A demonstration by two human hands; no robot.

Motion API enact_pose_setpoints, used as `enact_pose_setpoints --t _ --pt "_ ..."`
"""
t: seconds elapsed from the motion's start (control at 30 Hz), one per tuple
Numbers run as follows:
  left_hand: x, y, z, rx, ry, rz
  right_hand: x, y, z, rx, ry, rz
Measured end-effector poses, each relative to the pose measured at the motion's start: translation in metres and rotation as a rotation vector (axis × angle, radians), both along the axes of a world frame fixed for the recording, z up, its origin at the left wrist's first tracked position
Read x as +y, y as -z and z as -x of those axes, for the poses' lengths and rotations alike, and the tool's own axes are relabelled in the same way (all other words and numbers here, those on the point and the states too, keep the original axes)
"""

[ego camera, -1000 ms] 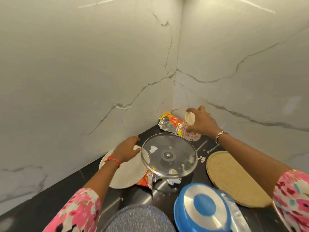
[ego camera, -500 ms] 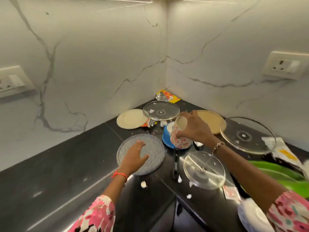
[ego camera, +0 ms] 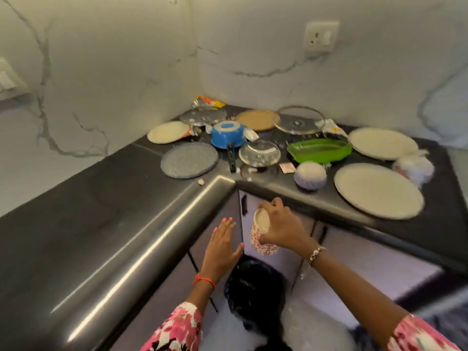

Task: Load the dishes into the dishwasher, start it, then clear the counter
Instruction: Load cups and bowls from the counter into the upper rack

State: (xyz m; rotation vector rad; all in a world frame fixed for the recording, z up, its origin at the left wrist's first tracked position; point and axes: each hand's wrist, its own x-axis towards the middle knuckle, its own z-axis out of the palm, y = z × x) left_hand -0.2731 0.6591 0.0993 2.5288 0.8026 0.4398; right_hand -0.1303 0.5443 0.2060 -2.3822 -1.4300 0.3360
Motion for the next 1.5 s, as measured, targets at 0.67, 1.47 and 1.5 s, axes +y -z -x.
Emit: enact_pose_setpoints --t 0.67,1.47,1.5 --pt "-0.334 0.089 0.104 0.337 0.666 0.066 -0.405 0.132 0.199 0.293 0.658 0.269" --pt "-0.574 0.118 -0.004 0.481 0.489 0.187 -0.620 0.174 0.033 0.208 0.535 0.257" --pt "-0.573 0.122 -0.008 0.486 0.483 0.190 -0.615 0.180 0.029 0.208 0.515 0.274"
